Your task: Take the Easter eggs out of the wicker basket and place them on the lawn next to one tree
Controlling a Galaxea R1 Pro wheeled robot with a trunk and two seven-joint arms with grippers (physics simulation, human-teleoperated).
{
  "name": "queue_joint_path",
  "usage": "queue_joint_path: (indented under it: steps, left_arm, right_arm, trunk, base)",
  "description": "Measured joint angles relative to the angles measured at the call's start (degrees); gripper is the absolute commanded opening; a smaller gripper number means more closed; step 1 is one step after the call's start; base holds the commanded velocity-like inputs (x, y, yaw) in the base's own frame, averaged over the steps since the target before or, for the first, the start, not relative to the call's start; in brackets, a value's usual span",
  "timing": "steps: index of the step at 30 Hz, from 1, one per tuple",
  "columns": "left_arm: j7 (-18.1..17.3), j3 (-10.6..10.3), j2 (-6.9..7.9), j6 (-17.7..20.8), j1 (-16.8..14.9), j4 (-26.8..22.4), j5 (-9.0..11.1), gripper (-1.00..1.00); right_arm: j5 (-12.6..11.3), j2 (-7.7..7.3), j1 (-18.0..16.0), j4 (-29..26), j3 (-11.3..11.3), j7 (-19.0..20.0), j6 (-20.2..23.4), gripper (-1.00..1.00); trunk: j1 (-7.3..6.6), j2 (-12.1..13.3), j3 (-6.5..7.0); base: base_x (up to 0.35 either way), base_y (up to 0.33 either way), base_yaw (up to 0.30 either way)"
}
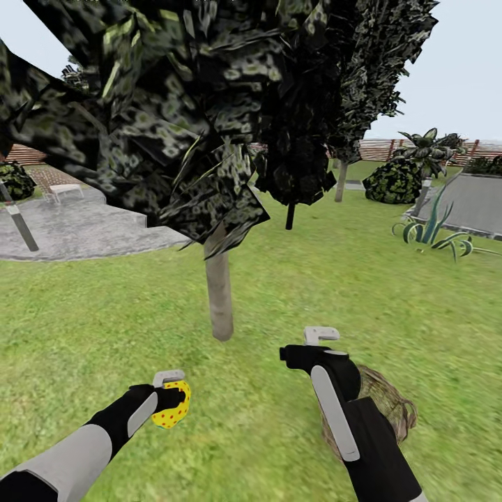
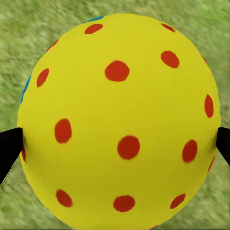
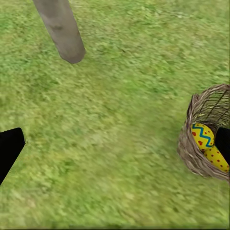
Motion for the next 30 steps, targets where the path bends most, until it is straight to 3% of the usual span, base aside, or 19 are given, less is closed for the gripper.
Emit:
queue_joint_path:
  steps: [11,30]
  left_arm:
    - [0.21,1.02,0.01,0.00,0.01,-0.01,0.07,-1.00]
    - [0.21,1.50,0.01,-0.24,0.04,0.08,0.02,-1.00]
  right_arm:
    - [-0.05,0.00,-0.01,0.05,0.03,0.01,-0.02,1.00]
    - [0.25,-0.50,0.01,-0.72,-1.06,-0.31,0.18,1.00]
  trunk:
    - [-0.01,0.00,0.00]
    - [4.16,-7.61,-3.41]
  base:
    - [-0.027,0.126,0.000]
    - [0.000,0.001,0.000]
